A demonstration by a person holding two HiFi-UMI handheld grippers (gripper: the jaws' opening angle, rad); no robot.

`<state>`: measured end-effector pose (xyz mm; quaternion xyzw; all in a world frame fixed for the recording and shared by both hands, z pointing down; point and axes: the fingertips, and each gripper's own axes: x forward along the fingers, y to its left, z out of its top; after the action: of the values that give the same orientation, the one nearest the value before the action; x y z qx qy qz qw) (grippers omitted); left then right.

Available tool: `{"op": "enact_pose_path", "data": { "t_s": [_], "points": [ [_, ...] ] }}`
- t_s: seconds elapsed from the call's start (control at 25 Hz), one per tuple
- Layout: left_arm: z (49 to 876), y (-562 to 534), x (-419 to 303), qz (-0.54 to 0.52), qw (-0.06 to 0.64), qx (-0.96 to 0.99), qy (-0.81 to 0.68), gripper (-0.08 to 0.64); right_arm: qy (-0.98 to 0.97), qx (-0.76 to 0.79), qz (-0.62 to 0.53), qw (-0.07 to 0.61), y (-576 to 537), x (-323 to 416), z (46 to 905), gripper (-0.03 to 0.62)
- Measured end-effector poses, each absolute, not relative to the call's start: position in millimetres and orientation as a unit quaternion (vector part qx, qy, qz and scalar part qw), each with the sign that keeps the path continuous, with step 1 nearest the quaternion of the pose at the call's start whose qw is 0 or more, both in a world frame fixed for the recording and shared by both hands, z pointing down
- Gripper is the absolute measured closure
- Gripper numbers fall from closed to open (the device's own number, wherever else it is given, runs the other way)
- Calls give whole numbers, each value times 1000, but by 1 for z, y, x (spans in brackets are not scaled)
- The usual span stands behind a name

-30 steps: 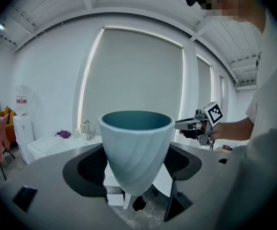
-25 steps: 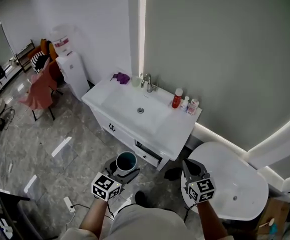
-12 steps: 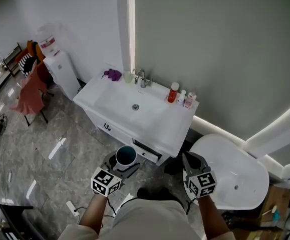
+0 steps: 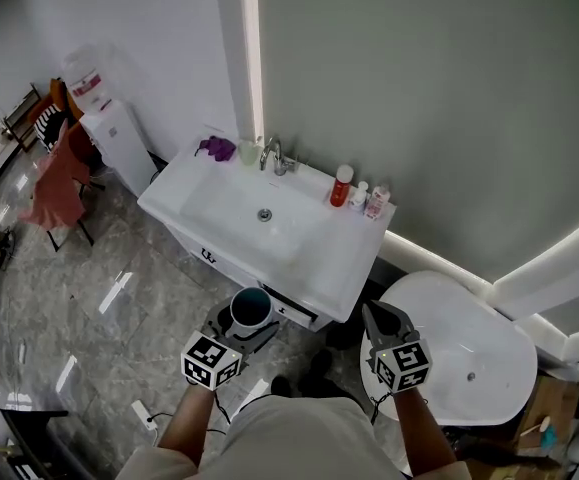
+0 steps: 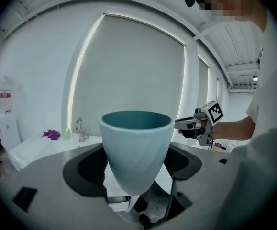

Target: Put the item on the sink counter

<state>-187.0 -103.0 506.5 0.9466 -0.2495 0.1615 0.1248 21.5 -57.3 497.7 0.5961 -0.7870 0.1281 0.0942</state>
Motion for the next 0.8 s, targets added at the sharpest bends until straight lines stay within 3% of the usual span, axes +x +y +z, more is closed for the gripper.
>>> {"op": "enact_pose_path", "data": {
  "t_s": [0.8],
  "points": [
    [538, -190, -32, 168, 109, 947, -249, 194, -789, 576, 189, 102, -111, 134, 568, 581]
  ]
}}
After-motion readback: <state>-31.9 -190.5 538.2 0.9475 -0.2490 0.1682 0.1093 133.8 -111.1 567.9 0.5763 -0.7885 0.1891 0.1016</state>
